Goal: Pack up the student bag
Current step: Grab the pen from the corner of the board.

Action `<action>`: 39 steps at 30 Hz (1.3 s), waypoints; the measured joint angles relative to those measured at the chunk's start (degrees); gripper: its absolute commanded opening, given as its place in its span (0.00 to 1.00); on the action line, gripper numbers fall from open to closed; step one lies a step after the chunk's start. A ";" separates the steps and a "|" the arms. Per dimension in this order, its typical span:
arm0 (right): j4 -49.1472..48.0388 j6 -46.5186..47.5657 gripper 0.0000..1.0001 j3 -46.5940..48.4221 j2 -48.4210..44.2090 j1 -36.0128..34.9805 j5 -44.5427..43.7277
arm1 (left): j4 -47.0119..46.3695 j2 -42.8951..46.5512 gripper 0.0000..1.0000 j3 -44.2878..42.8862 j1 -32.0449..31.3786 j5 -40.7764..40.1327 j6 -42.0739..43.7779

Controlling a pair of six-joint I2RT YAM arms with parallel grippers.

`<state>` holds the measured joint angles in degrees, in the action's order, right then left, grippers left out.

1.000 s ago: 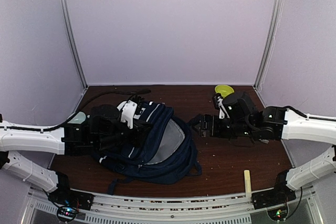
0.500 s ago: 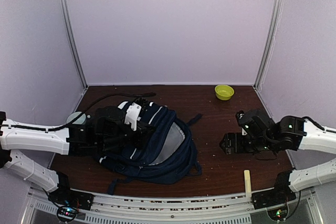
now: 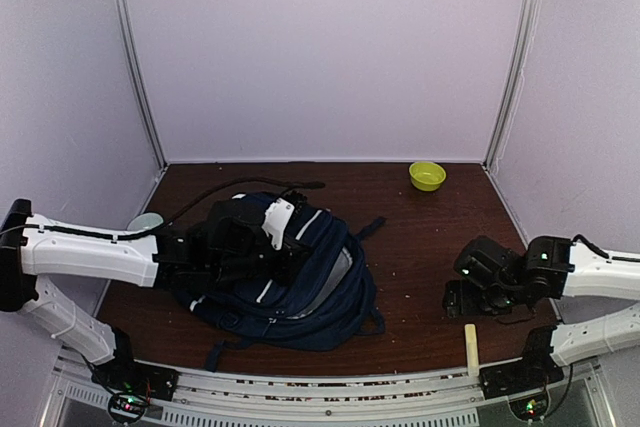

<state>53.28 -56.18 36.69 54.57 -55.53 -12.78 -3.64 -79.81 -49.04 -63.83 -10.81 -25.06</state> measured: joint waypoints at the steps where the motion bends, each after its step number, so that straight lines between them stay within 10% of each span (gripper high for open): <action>1: 0.04 -0.59 0.84 -0.81 0.48 0.00 0.17 | 0.31 -0.55 0.00 -0.42 0.00 0.35 0.04; 17: -5.46 -5.42 0.46 -10.80 2.34 -0.04 6.86 | 0.72 -3.85 0.00 -3.39 0.02 2.97 0.04; 39: -7.32 -3.93 0.21 -9.25 8.46 -1.07 8.44 | 0.72 -3.85 0.00 -3.39 0.02 2.97 0.02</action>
<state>45.95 -60.12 27.44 63.02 -56.60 -4.34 -2.92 -83.66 -52.42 -63.81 -7.84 -25.04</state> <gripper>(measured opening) 0.254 0.025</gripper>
